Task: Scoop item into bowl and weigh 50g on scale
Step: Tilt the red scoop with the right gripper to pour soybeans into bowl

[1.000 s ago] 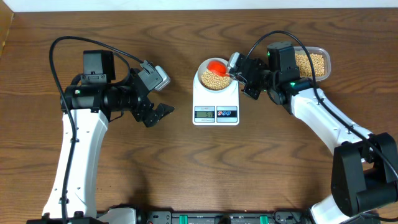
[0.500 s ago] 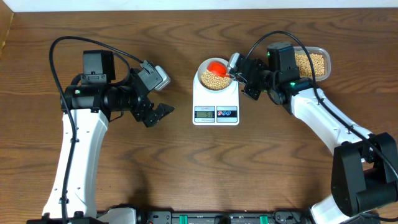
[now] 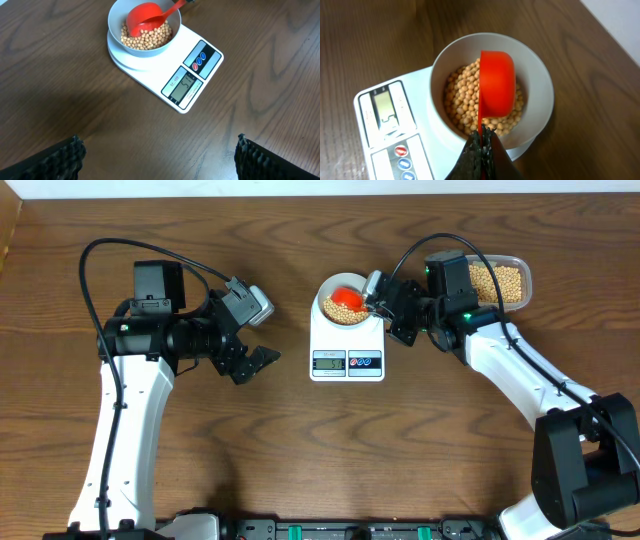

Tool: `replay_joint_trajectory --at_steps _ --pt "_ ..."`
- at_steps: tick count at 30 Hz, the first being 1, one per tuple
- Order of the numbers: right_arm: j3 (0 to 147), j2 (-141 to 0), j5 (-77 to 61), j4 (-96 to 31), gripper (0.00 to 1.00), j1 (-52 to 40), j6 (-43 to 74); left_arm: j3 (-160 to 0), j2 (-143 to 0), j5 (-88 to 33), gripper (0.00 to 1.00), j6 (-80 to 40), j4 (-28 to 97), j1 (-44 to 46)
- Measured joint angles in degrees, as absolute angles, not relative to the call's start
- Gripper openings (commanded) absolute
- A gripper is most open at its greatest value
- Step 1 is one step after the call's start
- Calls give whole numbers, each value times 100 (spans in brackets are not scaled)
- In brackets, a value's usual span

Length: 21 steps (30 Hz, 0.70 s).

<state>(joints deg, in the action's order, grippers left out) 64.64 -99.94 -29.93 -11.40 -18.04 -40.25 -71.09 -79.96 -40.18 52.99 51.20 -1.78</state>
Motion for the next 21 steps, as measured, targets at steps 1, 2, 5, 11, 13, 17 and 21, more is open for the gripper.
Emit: replay_joint_trajectory --at_steps 1,2,5,11,13,17,21 --pt "6464 -9994 -2993 -1175 1 -1804 -4014 -7109 -7996 -4018 98 5299 5120 -178" --pt "6464 -9994 -2995 -1173 1 -1804 -3977 -7109 -7999 -4018 98 5299 5120 -178" --pt "6464 -9994 -2995 -1074 1 -1804 -3798 -7109 -7996 -4018 98 5299 5120 -178" --pt "6464 -9994 -2995 -764 1 -1804 -3142 -7109 -7996 -4018 98 5299 5120 -178" --pt "6464 -9994 -2995 -694 1 -1804 -2880 -7109 -7999 -4018 98 5299 5120 -178" --pt "6464 -9994 -3052 -692 1 -1804 -2488 -7109 -7999 -4018 98 5299 5120 -178" --pt "6464 -9996 -3129 -1015 1 -1804 -2432 -7109 -7996 -4018 98 5299 5120 -178"
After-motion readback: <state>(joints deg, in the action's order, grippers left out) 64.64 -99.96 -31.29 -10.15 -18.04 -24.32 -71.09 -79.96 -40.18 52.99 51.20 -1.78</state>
